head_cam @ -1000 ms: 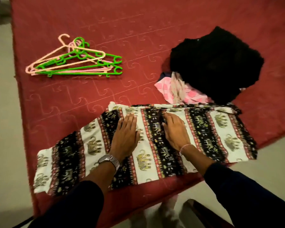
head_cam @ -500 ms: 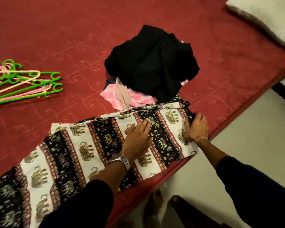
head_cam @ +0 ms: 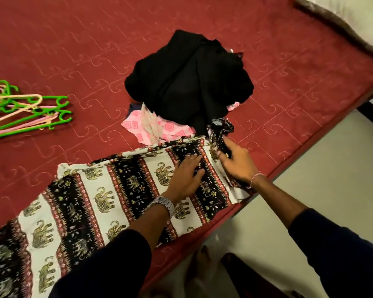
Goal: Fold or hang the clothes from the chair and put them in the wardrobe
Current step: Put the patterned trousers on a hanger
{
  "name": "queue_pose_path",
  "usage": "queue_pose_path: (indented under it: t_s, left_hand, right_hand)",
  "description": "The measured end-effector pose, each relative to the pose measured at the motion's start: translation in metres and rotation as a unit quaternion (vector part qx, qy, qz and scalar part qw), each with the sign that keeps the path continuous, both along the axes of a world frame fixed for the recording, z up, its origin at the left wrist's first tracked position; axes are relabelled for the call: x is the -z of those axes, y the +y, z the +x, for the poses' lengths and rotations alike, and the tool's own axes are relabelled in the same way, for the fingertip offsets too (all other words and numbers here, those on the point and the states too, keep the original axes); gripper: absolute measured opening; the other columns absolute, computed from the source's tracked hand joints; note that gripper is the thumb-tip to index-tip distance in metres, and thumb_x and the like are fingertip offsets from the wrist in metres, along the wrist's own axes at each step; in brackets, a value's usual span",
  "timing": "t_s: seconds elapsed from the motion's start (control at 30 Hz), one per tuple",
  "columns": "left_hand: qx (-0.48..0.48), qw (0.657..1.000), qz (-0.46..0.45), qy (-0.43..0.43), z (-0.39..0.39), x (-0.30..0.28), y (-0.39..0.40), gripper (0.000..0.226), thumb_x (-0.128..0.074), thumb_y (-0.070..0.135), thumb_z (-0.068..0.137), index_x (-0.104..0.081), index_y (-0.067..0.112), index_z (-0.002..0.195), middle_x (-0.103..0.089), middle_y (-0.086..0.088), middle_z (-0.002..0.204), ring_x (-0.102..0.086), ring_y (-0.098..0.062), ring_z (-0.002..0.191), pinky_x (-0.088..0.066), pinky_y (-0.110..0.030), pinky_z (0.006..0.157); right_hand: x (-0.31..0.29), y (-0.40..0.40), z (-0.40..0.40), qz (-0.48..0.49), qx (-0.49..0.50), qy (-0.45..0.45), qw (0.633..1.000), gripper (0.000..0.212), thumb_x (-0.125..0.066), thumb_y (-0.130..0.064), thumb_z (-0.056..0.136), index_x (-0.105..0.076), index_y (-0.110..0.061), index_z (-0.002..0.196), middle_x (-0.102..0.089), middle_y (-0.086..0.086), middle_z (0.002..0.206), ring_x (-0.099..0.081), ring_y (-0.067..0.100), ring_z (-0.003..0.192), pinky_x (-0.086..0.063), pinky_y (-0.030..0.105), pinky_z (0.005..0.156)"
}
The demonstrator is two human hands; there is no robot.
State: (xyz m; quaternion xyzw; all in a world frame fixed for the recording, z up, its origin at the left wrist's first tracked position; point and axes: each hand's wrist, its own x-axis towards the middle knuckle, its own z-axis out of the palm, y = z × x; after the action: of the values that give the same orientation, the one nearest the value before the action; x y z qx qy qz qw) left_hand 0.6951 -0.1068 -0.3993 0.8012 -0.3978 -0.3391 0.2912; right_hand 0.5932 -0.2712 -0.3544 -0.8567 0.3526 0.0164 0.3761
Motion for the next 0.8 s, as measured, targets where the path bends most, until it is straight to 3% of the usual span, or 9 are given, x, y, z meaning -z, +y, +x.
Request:
queue_pose_path:
  t_s: [0.03, 0.1, 0.17, 0.23, 0.37, 0.53, 0.63, 0.73, 0.8]
  left_hand:
    - [-0.069, 0.990, -0.043, 0.115, 0.004, -0.013, -0.001, 0.058, -0.036, 0.049, 0.099, -0.045, 0.020, 0.149, -0.053, -0.004, 0.144, -0.051, -0.019, 0.127, -0.038, -0.044, 0.110]
    - [-0.195, 0.918, -0.114, 0.325, 0.013, -0.042, 0.005, 0.057, -0.037, 0.059, 0.095, -0.063, 0.021, 0.129, -0.067, 0.000, 0.121, -0.062, -0.014, 0.105, -0.046, -0.036, 0.094]
    - [-0.238, 0.840, -0.124, 0.472, 0.027, -0.060, 0.023, 0.063, -0.040, 0.069, 0.093, -0.067, 0.019, 0.121, -0.071, -0.004, 0.102, -0.065, -0.019, 0.092, -0.050, -0.041, 0.088]
    - [-0.230, 0.794, -0.143, 0.545, 0.042, -0.064, 0.054, 0.064, -0.036, 0.069, 0.095, -0.071, 0.018, 0.115, -0.069, -0.006, 0.098, -0.066, -0.021, 0.088, -0.053, -0.043, 0.082]
    - [-0.283, 0.774, -0.139, 0.549, 0.065, -0.049, 0.110, 0.041, -0.051, 0.045, 0.102, -0.063, 0.007, 0.114, -0.071, -0.011, 0.104, -0.070, -0.024, 0.094, -0.058, -0.039, 0.073]
    - [-0.361, 0.772, -0.113, 0.512, 0.064, -0.013, 0.160, 0.012, -0.053, 0.018, 0.102, -0.047, 0.012, 0.111, -0.065, -0.019, 0.125, -0.069, -0.037, 0.103, -0.058, -0.048, 0.074]
    - [-0.362, 0.774, -0.112, 0.507, 0.061, -0.009, 0.171, 0.023, -0.050, 0.015, 0.103, -0.041, 0.011, 0.124, -0.063, -0.022, 0.127, -0.070, -0.038, 0.100, -0.057, -0.053, 0.080]
    - [-0.367, 0.780, -0.116, 0.494, 0.062, -0.006, 0.178, 0.039, -0.054, 0.012, 0.101, -0.033, 0.015, 0.134, -0.057, -0.027, 0.132, -0.071, -0.035, 0.092, -0.058, -0.045, 0.069]
    - [-0.382, 0.779, -0.118, 0.484, 0.065, -0.005, 0.180, 0.064, -0.057, 0.009, 0.099, -0.020, 0.021, 0.150, -0.056, -0.027, 0.132, -0.070, -0.034, 0.095, -0.058, -0.043, 0.068]
  right_hand:
    - [-0.007, 0.012, 0.005, 0.001, -0.008, -0.004, 1.000, 0.064, -0.054, -0.023, 0.102, -0.023, -0.025, 0.159, -0.071, 0.007, 0.117, -0.055, 0.007, 0.050, -0.048, 0.020, 0.046]
    - [-0.022, 0.040, 0.017, 0.002, -0.026, -0.010, 1.000, 0.066, -0.053, -0.023, 0.103, -0.019, -0.029, 0.159, -0.070, 0.005, 0.080, -0.046, 0.007, 0.040, -0.052, 0.026, 0.043]
    - [-0.032, 0.073, 0.031, -0.005, -0.061, -0.009, 0.998, 0.068, -0.053, -0.024, 0.102, -0.016, -0.035, 0.158, -0.066, 0.001, 0.070, -0.056, 0.013, 0.044, -0.054, 0.029, 0.043]
    - [-0.035, 0.108, 0.044, -0.004, -0.110, 0.002, 0.994, 0.070, -0.052, -0.023, 0.101, -0.014, -0.036, 0.158, -0.065, 0.001, 0.073, -0.062, 0.018, 0.053, -0.055, 0.030, 0.048]
    - [-0.010, 0.167, 0.062, -0.005, -0.222, 0.073, 0.972, 0.081, -0.053, -0.042, 0.097, -0.001, -0.033, 0.159, -0.066, 0.015, 0.094, -0.065, 0.034, 0.082, -0.057, 0.044, 0.073]
    - [0.021, 0.189, 0.055, -0.028, -0.226, 0.110, 0.967, 0.064, -0.046, -0.051, 0.101, -0.019, -0.032, 0.155, -0.067, 0.003, 0.095, -0.064, 0.024, 0.084, -0.055, 0.038, 0.072]
    - [0.031, 0.187, 0.046, -0.087, -0.202, 0.062, 0.973, 0.060, -0.046, -0.051, 0.101, -0.031, -0.024, 0.152, -0.062, 0.003, 0.109, -0.060, 0.021, 0.097, -0.055, 0.040, 0.083]
    - [0.032, 0.179, 0.048, -0.146, -0.194, 0.028, 0.970, 0.070, -0.032, -0.069, 0.095, -0.038, -0.025, 0.149, -0.052, 0.002, 0.115, -0.045, 0.016, 0.103, -0.050, 0.039, 0.090]
    - [0.032, 0.172, 0.052, -0.175, -0.227, 0.068, 0.956, 0.082, -0.021, -0.083, 0.084, -0.035, -0.037, 0.151, -0.043, 0.007, 0.137, -0.038, 0.024, 0.123, -0.043, 0.053, 0.103]
